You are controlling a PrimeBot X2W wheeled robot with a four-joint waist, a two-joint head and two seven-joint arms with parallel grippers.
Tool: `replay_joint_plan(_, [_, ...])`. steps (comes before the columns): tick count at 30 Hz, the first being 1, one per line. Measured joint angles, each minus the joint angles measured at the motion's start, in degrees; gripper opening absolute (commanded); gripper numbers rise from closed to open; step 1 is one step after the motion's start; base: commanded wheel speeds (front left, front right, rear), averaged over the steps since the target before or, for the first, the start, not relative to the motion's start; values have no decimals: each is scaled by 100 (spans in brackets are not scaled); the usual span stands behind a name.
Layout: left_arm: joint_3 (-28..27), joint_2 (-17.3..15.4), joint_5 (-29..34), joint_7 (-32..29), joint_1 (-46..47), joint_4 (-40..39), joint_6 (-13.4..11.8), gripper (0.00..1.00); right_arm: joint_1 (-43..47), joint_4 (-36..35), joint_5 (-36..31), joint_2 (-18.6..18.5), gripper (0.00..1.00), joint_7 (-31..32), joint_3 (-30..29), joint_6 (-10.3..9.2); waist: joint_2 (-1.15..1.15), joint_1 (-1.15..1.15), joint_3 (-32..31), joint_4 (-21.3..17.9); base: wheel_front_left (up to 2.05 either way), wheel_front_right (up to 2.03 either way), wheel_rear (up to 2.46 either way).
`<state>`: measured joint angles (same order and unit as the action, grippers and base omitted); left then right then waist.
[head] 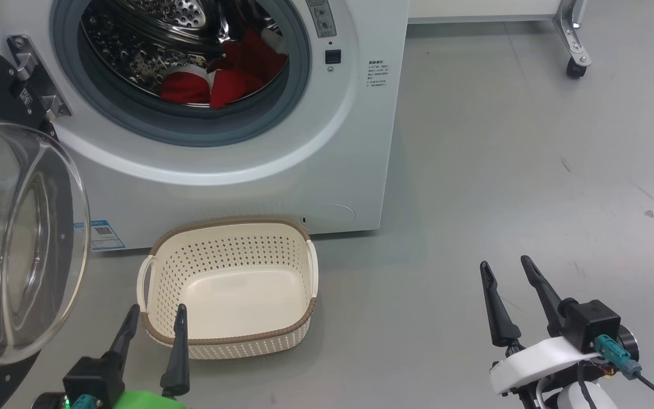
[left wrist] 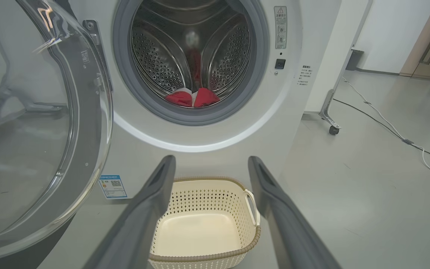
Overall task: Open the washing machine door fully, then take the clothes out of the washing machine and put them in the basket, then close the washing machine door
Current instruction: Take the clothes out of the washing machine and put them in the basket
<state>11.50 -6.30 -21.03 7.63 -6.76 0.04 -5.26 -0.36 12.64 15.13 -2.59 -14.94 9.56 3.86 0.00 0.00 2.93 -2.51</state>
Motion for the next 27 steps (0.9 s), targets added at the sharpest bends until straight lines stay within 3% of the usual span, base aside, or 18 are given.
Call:
replay_joint_plan(13, [-1, 9, 96, -49, -2, -32, -24, 100, 3, 3, 48, 1, 100, 0, 16, 1, 0, 0, -26, -9, 35, -35, 0])
replay_joint_plan(27, [8, 20, 96, -51, -5, -47, -26, 100, 64, 13, 49, 2, 100, 0, 29, 1, 0, 0, -60, -10, 87, -87, 0])
